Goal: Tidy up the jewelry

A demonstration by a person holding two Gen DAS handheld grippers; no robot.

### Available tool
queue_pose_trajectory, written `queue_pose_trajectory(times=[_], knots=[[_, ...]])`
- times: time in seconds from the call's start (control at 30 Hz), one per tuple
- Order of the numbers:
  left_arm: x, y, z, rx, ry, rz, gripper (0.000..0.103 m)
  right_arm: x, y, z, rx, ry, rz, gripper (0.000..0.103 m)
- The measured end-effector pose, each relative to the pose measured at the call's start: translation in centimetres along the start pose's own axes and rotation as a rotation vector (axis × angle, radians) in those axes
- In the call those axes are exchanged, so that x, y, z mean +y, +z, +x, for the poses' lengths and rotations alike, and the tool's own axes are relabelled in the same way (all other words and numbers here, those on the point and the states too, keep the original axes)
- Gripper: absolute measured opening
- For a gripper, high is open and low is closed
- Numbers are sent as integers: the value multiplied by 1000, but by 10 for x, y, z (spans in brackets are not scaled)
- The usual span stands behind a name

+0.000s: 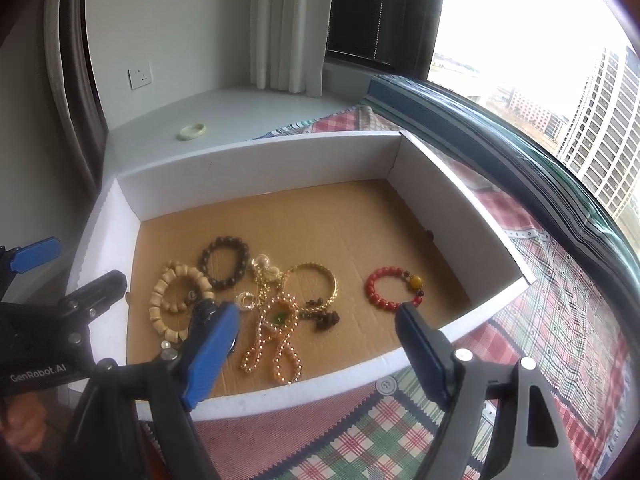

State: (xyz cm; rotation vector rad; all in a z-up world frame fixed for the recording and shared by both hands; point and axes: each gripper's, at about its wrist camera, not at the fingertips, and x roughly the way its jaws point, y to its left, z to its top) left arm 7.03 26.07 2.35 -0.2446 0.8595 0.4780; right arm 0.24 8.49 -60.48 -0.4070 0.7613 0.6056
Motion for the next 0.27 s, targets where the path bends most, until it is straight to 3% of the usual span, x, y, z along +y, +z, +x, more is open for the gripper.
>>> queue_pose_trajectory(times=[0.27], knots=[[5,-5,10,17,13,-17,102,6,1,3,7,-5,-8,82]])
